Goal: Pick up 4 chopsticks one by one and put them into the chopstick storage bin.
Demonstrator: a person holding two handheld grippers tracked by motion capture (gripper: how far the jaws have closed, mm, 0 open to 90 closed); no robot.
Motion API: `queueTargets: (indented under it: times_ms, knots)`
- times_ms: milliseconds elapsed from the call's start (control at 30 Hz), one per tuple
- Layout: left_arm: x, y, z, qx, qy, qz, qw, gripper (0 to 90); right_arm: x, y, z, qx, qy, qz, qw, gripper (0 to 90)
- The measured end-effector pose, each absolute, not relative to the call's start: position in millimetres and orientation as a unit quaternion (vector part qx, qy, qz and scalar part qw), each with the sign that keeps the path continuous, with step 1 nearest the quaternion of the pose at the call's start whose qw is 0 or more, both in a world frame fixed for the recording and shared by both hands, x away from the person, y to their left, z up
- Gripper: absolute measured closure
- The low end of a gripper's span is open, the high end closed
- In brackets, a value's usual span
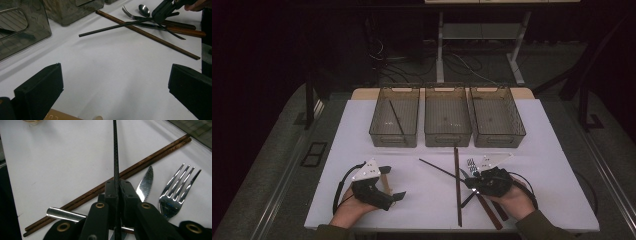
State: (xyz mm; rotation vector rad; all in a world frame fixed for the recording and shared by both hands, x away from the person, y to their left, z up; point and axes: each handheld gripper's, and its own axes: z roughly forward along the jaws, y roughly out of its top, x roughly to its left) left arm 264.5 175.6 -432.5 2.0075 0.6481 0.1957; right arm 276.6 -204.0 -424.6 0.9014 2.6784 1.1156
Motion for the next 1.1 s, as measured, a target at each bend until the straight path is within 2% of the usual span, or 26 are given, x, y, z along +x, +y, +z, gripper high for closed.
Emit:
queueTargets:
  times_ms: [500,1100]
  knots:
    - [264.4,175.4,-432.5,0.827,0.266,0.081,0.489,0.0,283.5,-210.6,-408.9,0.297,0.866,0.399,0.041,85.3]
    - [264.8,174.8,-433.3,0.825,0.271,0.077,0.490,0.0,298.1,-209.1,-393.3,0.303,0.856,0.417,0.051,85.4]
